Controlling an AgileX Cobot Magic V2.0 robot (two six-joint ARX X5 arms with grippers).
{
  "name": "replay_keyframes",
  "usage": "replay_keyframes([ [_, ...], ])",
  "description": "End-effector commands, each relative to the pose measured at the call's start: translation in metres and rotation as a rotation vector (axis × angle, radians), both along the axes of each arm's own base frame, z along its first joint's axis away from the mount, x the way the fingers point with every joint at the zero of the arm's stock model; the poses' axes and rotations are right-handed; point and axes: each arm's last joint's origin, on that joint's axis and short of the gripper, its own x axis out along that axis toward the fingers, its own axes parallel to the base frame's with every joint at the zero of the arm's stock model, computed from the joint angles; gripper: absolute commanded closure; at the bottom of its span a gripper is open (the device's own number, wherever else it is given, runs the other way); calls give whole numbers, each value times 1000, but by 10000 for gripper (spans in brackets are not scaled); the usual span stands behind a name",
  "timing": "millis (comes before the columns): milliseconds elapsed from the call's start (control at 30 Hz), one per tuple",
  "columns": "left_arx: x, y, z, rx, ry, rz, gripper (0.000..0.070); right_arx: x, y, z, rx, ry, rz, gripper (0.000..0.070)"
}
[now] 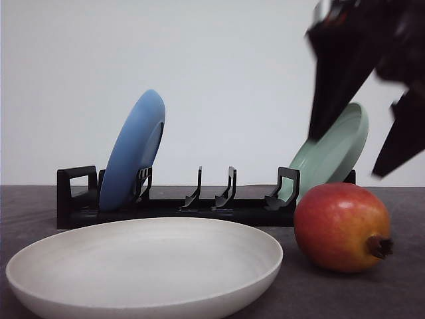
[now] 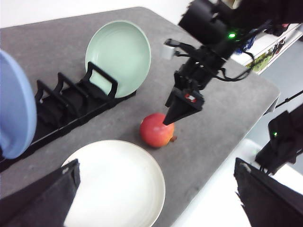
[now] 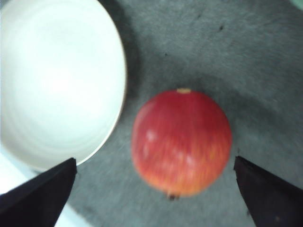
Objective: Place pomegranate in white plate
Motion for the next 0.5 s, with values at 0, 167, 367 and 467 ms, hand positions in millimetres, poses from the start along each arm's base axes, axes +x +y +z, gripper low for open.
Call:
replay_keyframes([
  [0, -2, 3, 3, -9, 5, -10, 68, 9, 8, -9, -13, 14, 21, 13],
  [167, -2, 7, 0, 5, 34, 7, 68, 23, 18, -38, -88, 68, 23, 14],
  [367, -2, 7, 0, -4, 43, 11, 68, 29, 23, -57, -124, 126, 31, 17],
  [467, -2, 7, 0, -7, 42, 11, 67, 30, 23, -58, -123, 125, 30, 67],
])
